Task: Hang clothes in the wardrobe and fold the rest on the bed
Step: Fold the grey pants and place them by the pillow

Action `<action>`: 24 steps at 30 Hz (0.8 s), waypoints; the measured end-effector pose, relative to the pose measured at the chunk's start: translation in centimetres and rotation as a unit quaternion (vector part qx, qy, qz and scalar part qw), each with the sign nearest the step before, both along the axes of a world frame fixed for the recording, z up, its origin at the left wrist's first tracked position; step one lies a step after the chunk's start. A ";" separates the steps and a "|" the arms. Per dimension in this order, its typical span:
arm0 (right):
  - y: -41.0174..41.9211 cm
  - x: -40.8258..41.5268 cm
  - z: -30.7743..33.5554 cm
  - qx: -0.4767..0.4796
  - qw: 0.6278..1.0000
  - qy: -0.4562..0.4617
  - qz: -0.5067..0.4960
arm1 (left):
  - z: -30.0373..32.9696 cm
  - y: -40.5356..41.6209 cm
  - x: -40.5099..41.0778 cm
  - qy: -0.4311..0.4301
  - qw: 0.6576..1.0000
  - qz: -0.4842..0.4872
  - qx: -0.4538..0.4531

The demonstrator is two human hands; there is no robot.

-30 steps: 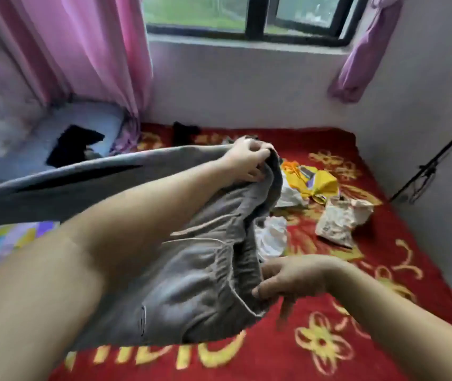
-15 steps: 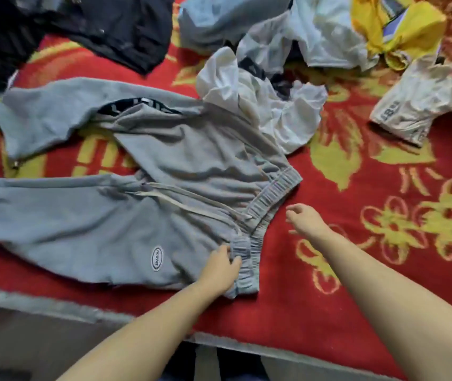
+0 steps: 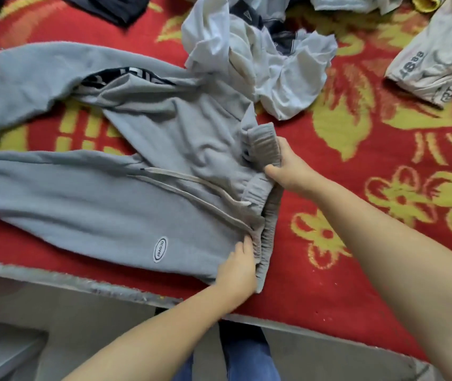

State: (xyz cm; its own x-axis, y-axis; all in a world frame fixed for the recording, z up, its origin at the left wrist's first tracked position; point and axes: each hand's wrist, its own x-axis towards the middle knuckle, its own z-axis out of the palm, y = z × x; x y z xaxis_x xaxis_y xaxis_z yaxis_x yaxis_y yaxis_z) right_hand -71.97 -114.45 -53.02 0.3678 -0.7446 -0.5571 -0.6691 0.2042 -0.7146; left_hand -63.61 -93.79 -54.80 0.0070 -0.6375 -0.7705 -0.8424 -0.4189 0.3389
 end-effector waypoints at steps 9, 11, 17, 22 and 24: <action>-2.8 -21.6 4.8 -0.046 0.917 0.384 -0.101 | 8.5 -2.5 -15.2 0.398 0.908 -0.087 0.097; -1.2 -23.3 4.5 -0.062 0.864 0.462 -0.192 | 8.3 -3.0 -14.5 0.402 0.907 -0.097 0.078; 4.3 -11.9 1.4 -0.088 0.915 0.391 -0.043 | 3.2 -4.2 3.8 0.187 0.980 0.008 -0.069; 4.1 1.1 0.2 -0.187 0.943 0.263 0.077 | 1.0 -6.3 23.3 -0.076 0.972 0.049 -0.218; 2.9 5.4 -0.2 -0.239 0.939 0.225 0.106 | 0.1 -8.2 28.5 -0.185 0.955 -0.003 -0.230</action>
State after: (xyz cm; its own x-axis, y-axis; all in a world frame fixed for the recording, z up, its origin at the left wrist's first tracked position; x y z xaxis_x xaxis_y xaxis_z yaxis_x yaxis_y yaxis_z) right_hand -66.57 -111.60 -53.23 0.3433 -0.8859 -0.3120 -0.9145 -0.2395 -0.3261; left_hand -35.11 -101.94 -54.70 0.2202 -0.9091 -0.3535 -0.9419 -0.2925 0.1654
